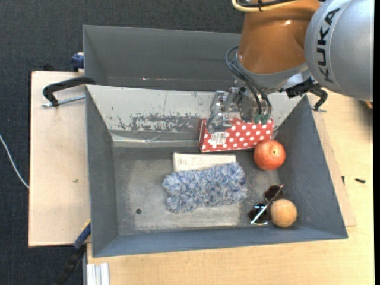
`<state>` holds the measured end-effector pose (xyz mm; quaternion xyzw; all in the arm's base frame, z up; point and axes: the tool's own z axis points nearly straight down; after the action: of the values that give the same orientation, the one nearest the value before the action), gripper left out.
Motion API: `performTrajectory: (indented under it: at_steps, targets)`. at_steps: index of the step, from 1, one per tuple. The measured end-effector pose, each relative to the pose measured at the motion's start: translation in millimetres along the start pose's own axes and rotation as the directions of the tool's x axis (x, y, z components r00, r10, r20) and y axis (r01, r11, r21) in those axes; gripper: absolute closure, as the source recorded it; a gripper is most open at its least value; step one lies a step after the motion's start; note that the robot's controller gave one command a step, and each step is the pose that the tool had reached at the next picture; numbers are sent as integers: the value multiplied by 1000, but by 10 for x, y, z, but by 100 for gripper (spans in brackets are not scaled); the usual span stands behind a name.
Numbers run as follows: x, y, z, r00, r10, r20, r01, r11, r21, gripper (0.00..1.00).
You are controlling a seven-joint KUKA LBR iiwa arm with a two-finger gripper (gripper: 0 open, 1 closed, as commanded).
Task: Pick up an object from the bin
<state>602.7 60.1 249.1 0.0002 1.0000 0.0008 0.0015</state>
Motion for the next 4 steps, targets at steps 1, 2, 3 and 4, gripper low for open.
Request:
performTrajectory:
  at_steps: [1, 2, 3, 4]
  targets:
    - [0, 0, 0, 1000, 0, 0, 0, 1000, 0, 100]
    - [0, 0, 0, 1000, 0, 0, 0, 1000, 0, 100]
    - [0, -1, 0, 1000, 0, 0, 0, 1000, 0, 100]
    - [0, -1, 0, 1000, 0, 0, 0, 1000, 0, 100]
